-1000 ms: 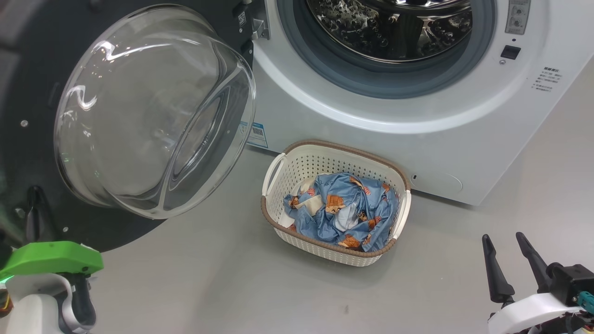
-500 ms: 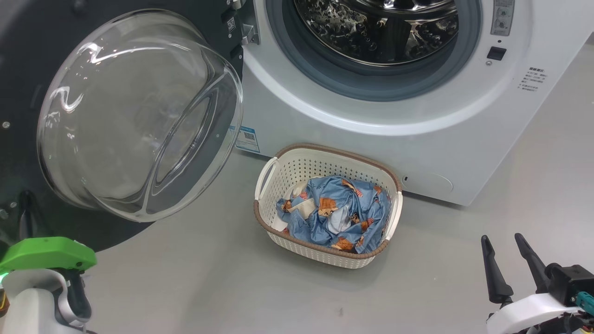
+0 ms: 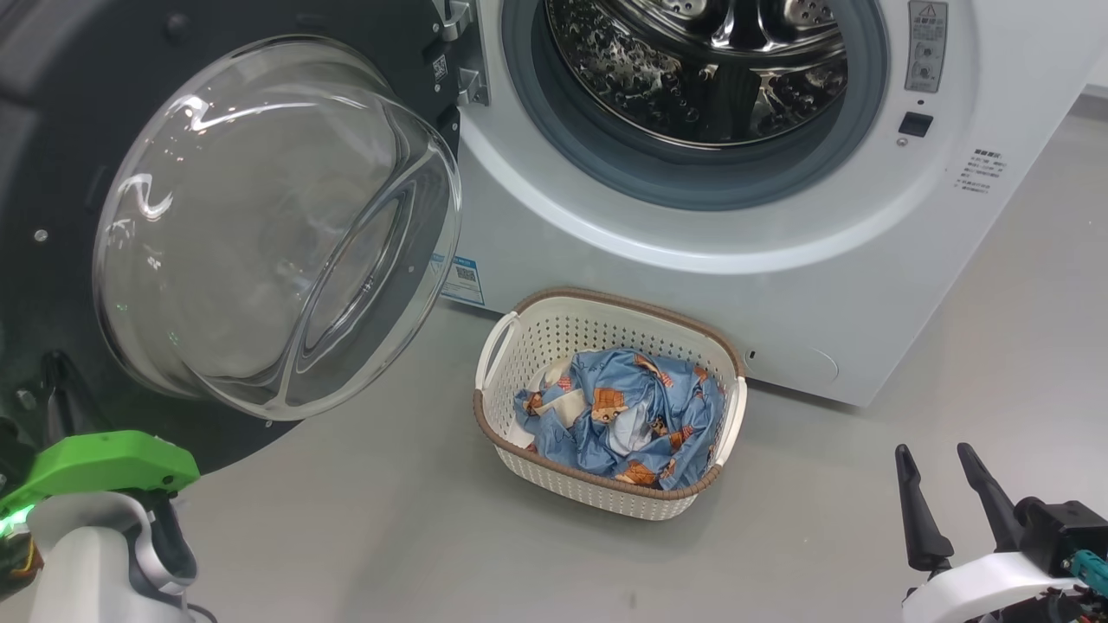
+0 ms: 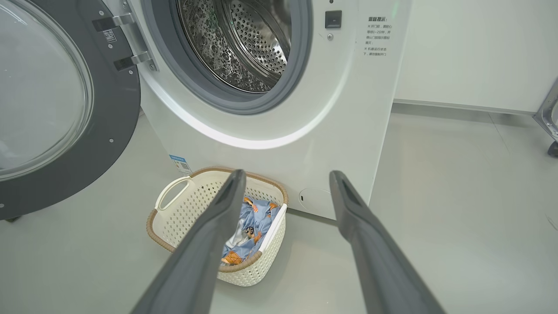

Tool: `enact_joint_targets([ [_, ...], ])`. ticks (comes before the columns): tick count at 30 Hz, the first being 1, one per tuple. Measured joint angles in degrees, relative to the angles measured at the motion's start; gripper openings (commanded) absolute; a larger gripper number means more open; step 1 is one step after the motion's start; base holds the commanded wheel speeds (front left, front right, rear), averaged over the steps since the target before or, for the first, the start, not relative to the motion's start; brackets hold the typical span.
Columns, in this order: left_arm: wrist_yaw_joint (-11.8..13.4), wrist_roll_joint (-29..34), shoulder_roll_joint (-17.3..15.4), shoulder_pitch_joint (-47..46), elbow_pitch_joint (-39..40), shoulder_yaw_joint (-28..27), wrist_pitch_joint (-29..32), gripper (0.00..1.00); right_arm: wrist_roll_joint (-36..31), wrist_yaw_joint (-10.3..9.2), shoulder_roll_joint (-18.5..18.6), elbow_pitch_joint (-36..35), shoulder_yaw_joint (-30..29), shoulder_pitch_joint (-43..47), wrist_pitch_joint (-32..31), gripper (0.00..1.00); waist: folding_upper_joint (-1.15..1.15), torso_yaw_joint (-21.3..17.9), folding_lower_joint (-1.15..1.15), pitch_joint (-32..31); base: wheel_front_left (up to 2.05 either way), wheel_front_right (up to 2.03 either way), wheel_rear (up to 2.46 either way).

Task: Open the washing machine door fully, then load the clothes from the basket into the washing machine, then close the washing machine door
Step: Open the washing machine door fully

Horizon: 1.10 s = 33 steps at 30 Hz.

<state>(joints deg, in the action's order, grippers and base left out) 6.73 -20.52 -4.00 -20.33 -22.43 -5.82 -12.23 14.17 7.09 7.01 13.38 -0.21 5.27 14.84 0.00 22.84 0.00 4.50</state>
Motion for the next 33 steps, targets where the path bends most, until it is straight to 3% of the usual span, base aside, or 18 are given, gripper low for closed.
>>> enact_joint_targets([
  [4, -0.02, 0.00, 0.24, 0.18, 2.47, 1.00, -0.42, 0.00, 0.04, 0.00, -0.16, 0.08, 0.33, 0.05, 0.00, 1.00, 0.00, 0.25, 0.00, -0.96, 0.00, 0.00, 0.00],
  [5, -0.13, 0.00, 0.32, 0.32, 3.37, 1.27, -0.49, 0.15, 0.04, 0.00, -0.22, 0.10, 0.63, 0.05, 0.00, 1.00, 0.00, 0.26, 0.00, -1.19, 0.00, 0.00, 0.00],
  [6, -0.46, 0.00, 0.35, 0.44, 4.25, 1.59, -0.78, 0.15, 0.04, 0.00, -0.26, 0.10, 0.91, 0.05, 0.00, 1.00, 0.00, 0.23, 0.00, -1.41, 0.00, 0.00, 0.00],
  [7, -0.77, 0.00, 0.37, 0.60, 5.14, 1.91, -0.98, 0.41, 0.04, 0.00, -0.27, 0.10, 1.15, 0.05, 0.00, 1.00, 0.00, 0.16, 0.00, -1.59, 0.00, 0.00, 0.00],
  [8, -1.07, 0.02, 0.38, 0.80, 6.03, 2.25, -1.00, 0.56, 0.04, 0.00, -0.27, 0.09, 1.38, 0.05, 0.00, 1.00, 0.00, 0.01, 0.00, -1.73, 0.00, 0.00, 0.00],
  [9, -1.47, 0.10, 0.40, 1.03, 6.95, 2.66, -1.00, 0.81, 0.04, 0.00, -0.31, 0.09, 1.47, 0.05, 0.00, 1.00, 0.00, -0.16, 0.00, -1.87, 0.00, 0.00, 0.00],
  [10, -1.72, 0.33, 0.46, 1.24, 7.82, 3.11, -1.11, 0.95, 0.04, 0.00, -0.30, 0.09, 1.60, 0.05, 0.00, 1.00, 0.00, -0.36, 0.00, -2.00, 0.00, 0.00, 0.00],
  [11, -2.13, 0.65, 0.48, 1.44, 8.62, 3.66, -1.46, 1.00, 0.04, 0.00, -0.30, 0.09, 1.66, 0.05, 0.00, 1.00, 0.00, -0.59, 0.00, -2.14, 0.00, 0.00, 0.00],
  [20, -5.37, 0.93, 0.73, 5.08, 14.22, 5.95, -1.94, 1.00, -0.05, 0.00, -0.70, -1.14, 2.75, -0.07, 0.00, 1.00, 0.00, -4.14, 0.00, -3.25, 0.00, 0.00, 0.00],
  [33, -8.61, 1.63, 0.79, 12.28, 16.96, 9.60, -2.00, 1.00, -0.44, 0.00, -1.41, -3.41, 3.94, -0.23, 0.00, 1.00, 0.00, -13.11, 0.00, -3.88, 0.00, 0.00, 0.00],
])
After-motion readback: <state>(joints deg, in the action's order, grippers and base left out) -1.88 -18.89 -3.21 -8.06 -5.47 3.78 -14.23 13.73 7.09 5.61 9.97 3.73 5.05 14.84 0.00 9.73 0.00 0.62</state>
